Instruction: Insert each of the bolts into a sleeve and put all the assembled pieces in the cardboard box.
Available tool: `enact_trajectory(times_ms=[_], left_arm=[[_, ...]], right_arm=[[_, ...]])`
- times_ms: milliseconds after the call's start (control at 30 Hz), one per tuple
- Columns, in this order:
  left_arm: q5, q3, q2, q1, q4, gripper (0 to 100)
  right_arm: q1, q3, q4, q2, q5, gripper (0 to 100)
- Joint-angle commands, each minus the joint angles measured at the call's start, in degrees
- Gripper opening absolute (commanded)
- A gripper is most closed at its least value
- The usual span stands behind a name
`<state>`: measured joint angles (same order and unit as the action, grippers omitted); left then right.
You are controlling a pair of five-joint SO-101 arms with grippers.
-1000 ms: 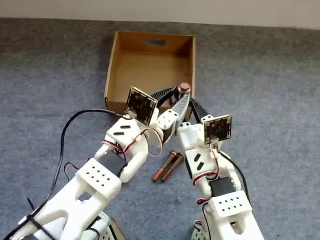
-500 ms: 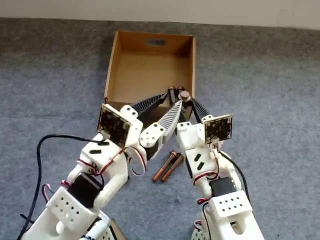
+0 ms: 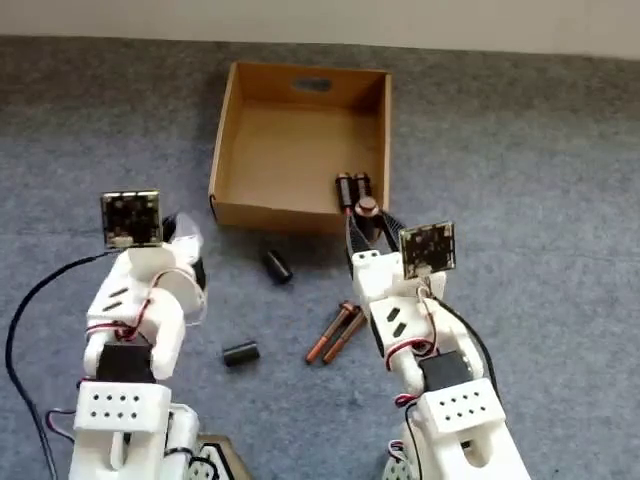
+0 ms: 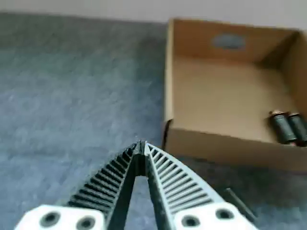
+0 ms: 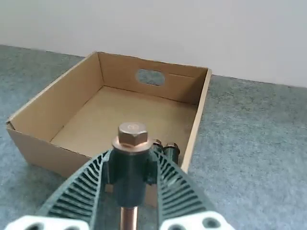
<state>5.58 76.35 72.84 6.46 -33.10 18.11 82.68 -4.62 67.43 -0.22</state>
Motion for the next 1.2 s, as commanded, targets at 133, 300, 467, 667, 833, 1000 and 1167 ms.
enact_trajectory(times_ms=[133, 300, 467, 667, 833, 1000, 1167], left_arm=[[0.1, 6.9, 0.8, 3.9, 3.6, 1], [0.1, 8.0, 0.8, 4.2, 3.6, 1], [0.2, 8.2, 0.8, 4.0, 3.6, 1], [0.2, 11.6, 0.8, 3.8, 8.4, 1], [0.2, 13.1, 0.8, 3.8, 11.3, 1], [0.2, 13.1, 0.8, 3.8, 11.3, 1], [0.2, 13.1, 0.8, 3.8, 11.3, 1]], right_arm=[[0.2, -20.3, -13.1, -1.9, -0.4, 0.7], [0.0, -31.8, -13.2, -17.2, -0.4, 0.7], [0.0, -44.7, -13.1, -35.6, -3.1, 0.7], [-0.1, -61.5, -13.0, -55.5, -9.8, 0.7], [-0.1, -74.2, -13.3, -71.1, -10.0, 0.7], [0.1, -80.7, -13.2, -82.0, -10.2, 0.7], [0.2, -84.4, -13.2, -89.3, -10.2, 0.7]])
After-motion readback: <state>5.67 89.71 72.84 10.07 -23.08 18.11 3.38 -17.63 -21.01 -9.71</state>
